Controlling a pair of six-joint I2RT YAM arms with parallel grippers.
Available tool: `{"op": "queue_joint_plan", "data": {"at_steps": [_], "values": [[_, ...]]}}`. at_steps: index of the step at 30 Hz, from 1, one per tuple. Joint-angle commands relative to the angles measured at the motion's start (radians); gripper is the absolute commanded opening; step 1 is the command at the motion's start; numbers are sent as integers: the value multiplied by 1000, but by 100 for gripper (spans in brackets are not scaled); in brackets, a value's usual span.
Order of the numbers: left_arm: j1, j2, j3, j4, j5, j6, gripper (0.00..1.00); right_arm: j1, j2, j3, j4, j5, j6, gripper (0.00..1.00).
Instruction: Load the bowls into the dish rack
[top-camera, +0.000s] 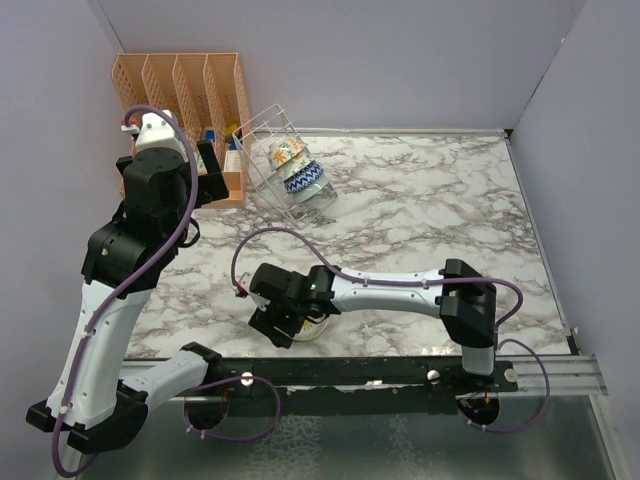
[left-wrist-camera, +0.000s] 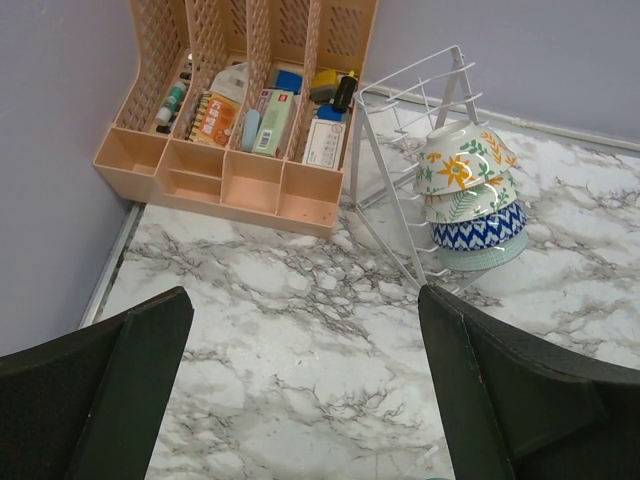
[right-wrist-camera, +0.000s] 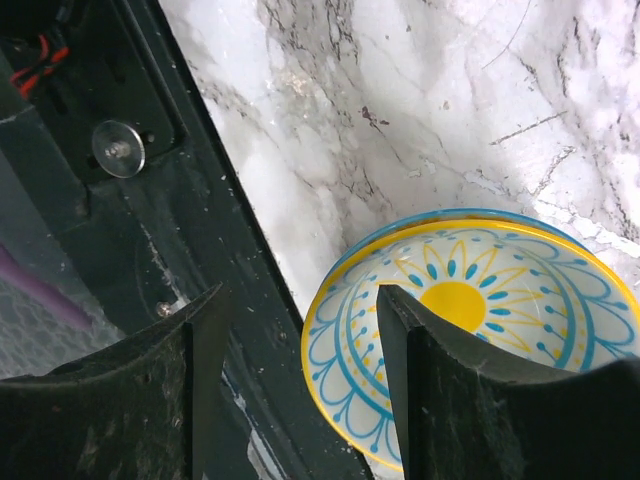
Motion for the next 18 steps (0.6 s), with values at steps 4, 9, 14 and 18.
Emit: {"op": "queue_joint_plan", "data": {"at_steps": [4,9,14,18], "values": [[-5,-16,-5,-2,-17,4,99,2,46,18,-24,49,17,60],[-6,-9,-4,0,-18,12,99,1,56,25,-25,37,20,54],[-6,-6,-14,7,-18,16,99,1,59,17,-19,12,16,49],[-5,-10,-23,7,-17,14,99,1,65,18,-27,12,11,45]]}}
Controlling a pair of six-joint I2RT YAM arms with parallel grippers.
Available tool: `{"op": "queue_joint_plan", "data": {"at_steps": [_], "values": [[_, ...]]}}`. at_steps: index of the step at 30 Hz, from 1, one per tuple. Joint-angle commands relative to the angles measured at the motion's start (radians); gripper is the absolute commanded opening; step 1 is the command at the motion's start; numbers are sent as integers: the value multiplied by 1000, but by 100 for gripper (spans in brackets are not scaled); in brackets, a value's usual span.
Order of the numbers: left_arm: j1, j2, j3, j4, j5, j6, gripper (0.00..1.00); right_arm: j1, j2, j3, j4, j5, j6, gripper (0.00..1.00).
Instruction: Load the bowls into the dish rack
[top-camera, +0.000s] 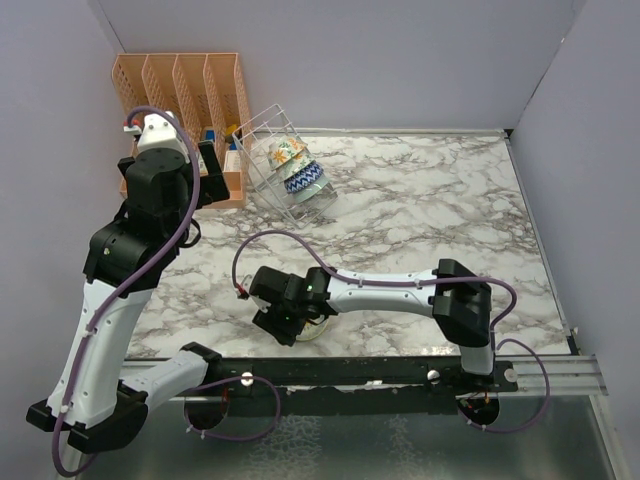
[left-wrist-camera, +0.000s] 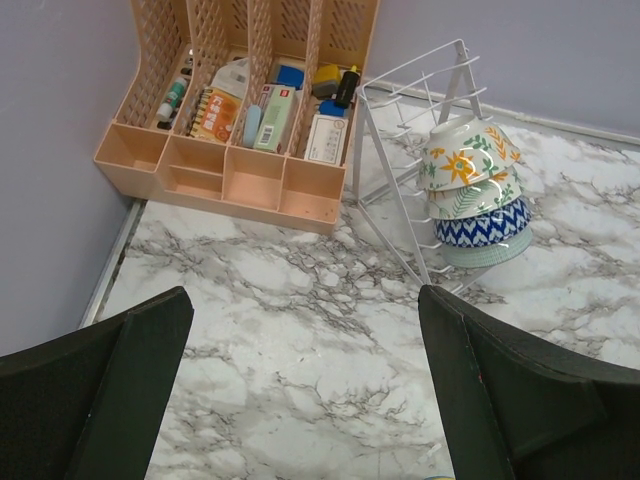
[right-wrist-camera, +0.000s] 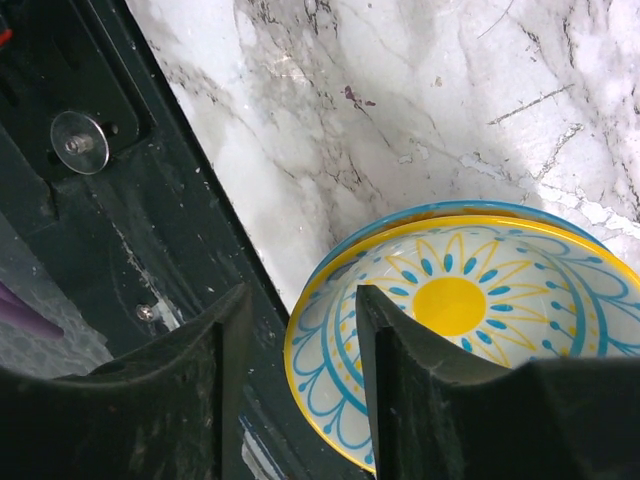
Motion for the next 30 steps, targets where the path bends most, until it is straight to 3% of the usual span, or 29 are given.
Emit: {"op": "queue_joint_plan", "data": {"at_steps": [1,10,15,20,22,30], "values": [[-5,-10,-16,5,-18,10,99,1,23,18,-3,-9,-6,44],[-5,-28,-27,-4,-33,7,99,1,-13,50,-22,-5,-6,32],[-5,-35,-30,-3,-39,8,99,2,-56,67,-43,8,-3,17],[-5,-44,-41,2,-42,7,99,-1,-84,80,-73,15,9,10],[-6,-44,-41,2,-42,6,99,-2,-101,89,-82,24,14,2],[-5,-54,-37,8,-44,1,99,-55,-209,106,-49,-18,58,1]]}}
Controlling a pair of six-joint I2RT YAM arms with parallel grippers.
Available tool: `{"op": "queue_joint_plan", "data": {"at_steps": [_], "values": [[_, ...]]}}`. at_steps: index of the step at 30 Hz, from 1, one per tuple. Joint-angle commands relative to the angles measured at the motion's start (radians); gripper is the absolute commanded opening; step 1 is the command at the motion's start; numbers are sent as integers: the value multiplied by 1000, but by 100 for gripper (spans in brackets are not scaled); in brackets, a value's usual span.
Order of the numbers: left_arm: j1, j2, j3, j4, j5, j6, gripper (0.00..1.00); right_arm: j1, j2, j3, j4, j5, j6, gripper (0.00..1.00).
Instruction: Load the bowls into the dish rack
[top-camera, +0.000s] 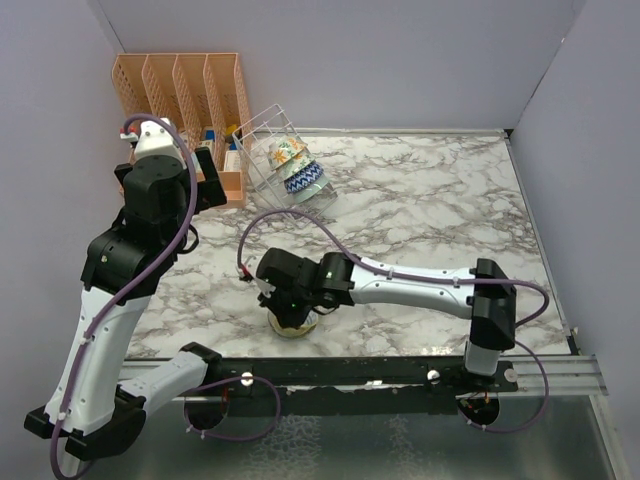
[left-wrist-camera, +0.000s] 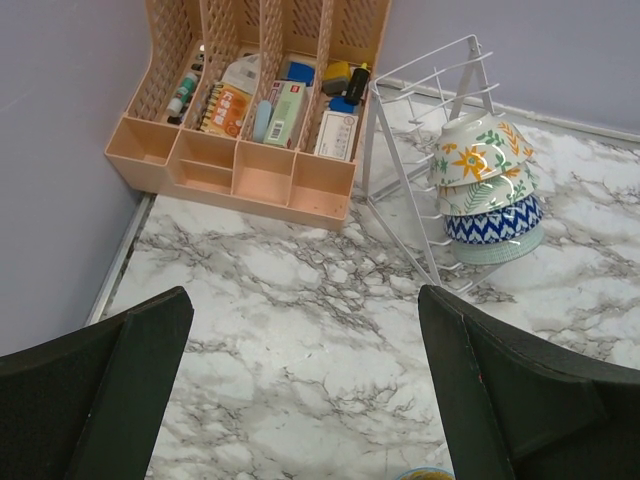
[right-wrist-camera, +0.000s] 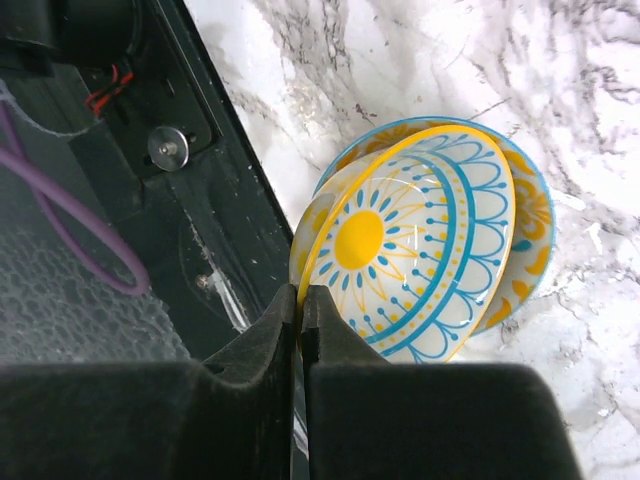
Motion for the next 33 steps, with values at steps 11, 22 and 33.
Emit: {"op": "queue_joint_plan", "data": {"at_steps": [11,22,33], "values": [[-5,-9,86,22,-57,38,99,-322,-224,31,239,-442,181,1],[-5,11,181,28,-69,103,99,-622,-105,-28,1179,-642,928,1],[-5,-15,159,23,-89,131,99,-649,257,245,1571,-193,1246,1]]}}
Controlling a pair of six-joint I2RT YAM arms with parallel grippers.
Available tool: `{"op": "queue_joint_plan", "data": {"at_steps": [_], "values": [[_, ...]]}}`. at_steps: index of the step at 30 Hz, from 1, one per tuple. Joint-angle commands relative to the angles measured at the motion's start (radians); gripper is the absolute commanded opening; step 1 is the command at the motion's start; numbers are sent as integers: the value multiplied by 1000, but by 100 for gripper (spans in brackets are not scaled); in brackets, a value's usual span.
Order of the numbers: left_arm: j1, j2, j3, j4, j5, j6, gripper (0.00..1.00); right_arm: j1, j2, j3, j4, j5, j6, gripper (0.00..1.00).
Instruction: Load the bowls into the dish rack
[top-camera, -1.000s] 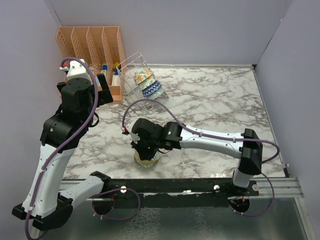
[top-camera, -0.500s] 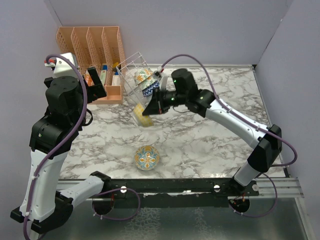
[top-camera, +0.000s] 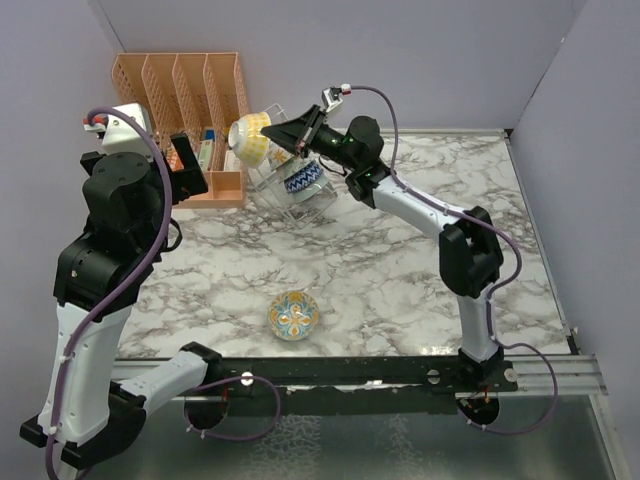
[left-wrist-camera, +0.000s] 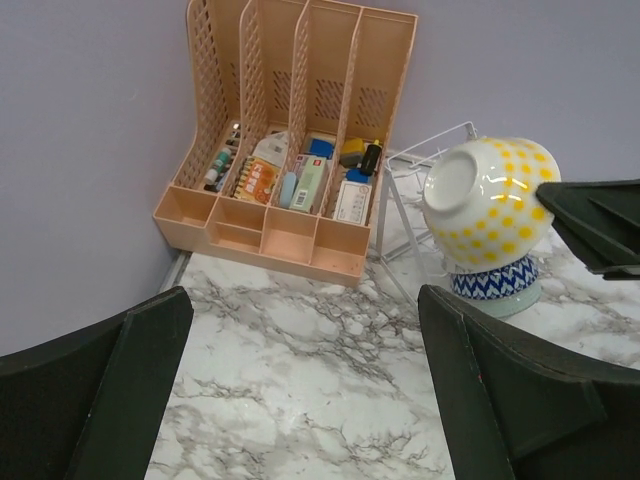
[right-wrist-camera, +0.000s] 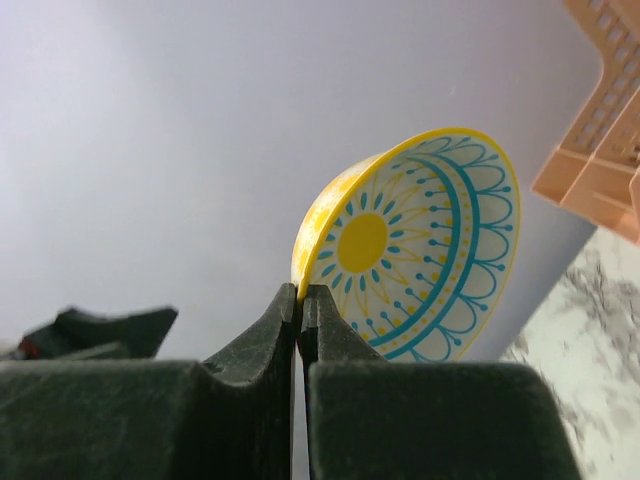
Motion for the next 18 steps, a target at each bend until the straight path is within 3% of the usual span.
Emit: {"op": "queue_joint_plan", "data": {"at_steps": [1,8,18], "values": [[-6,-21,-11,16,-36,27,99,-3,68,82,253,316,145,1],[-5,-29,-62,32,-44,64,99,-19,158,125,271,528,155,1],[-8,-21,-114,41,-53,89,99,-21,219,97,209,611,212,1]]}}
